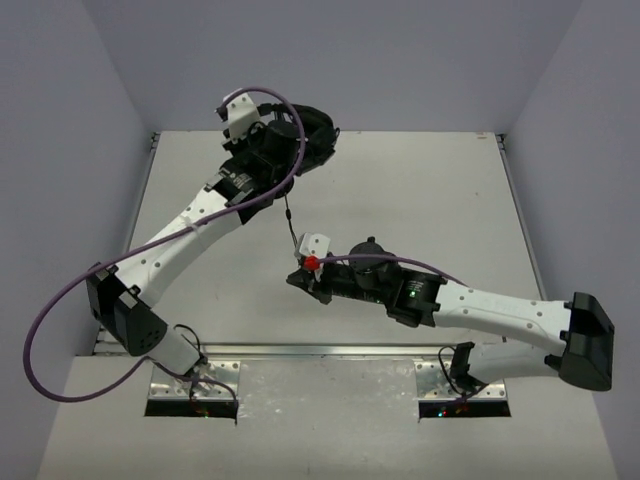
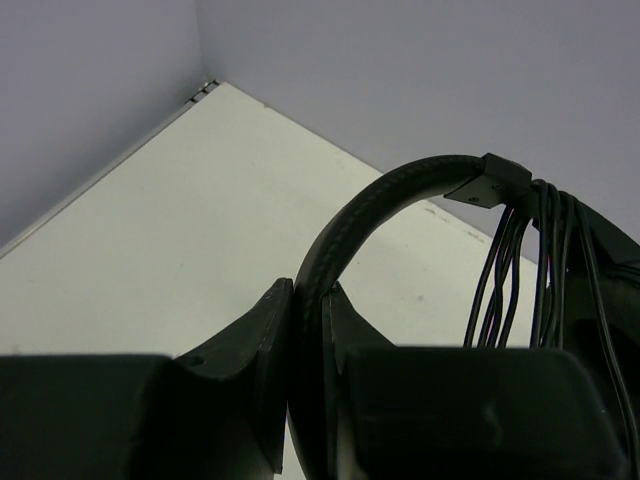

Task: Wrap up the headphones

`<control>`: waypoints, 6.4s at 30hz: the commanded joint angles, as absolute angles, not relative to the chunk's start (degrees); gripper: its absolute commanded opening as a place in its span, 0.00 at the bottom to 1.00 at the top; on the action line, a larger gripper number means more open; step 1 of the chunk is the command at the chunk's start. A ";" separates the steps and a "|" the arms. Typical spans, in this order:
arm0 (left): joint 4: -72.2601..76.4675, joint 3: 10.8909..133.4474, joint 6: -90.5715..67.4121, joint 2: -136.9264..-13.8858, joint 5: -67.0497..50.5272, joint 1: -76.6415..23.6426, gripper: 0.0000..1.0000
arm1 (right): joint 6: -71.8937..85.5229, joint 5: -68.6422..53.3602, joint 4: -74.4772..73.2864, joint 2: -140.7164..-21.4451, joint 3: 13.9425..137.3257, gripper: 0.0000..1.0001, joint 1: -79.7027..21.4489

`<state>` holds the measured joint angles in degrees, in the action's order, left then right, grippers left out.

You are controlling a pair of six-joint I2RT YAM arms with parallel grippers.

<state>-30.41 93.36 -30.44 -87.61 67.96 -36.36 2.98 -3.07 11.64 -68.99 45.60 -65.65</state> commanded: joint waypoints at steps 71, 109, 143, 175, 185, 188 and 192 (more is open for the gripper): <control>10.11 64.06 -14.68 -76.10 5.36 -28.22 0.00 | 26.01 -37.27 7.74 -83.76 52.57 0.97 -8.10; -6.24 78.58 13.10 -105.28 -55.61 -24.43 0.01 | 25.05 -7.55 -39.03 -42.55 54.32 0.99 -5.71; 17.67 55.55 9.49 -112.23 -46.41 -31.03 0.16 | 25.40 -22.32 -30.24 -42.45 45.53 0.99 -5.71; -23.07 57.58 -32.07 -63.58 37.51 -24.96 1.00 | 14.77 2.44 -41.39 -42.63 57.39 0.99 -10.71; -33.22 53.09 -21.73 -31.93 42.01 -24.96 1.00 | 13.18 9.67 -41.14 -34.46 52.05 0.99 -16.00; -32.00 48.09 -20.66 -29.45 44.90 -24.96 1.00 | 13.27 8.70 -38.51 -30.33 48.79 0.99 -16.17; -30.06 44.30 -18.99 -29.26 45.52 -24.87 1.00 | 13.97 8.00 -38.05 -30.32 47.90 0.99 -16.17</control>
<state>-29.93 45.87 -22.02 -27.51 44.36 -24.77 14.09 7.49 -42.09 -29.54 48.01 -15.90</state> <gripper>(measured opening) 1.000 0.992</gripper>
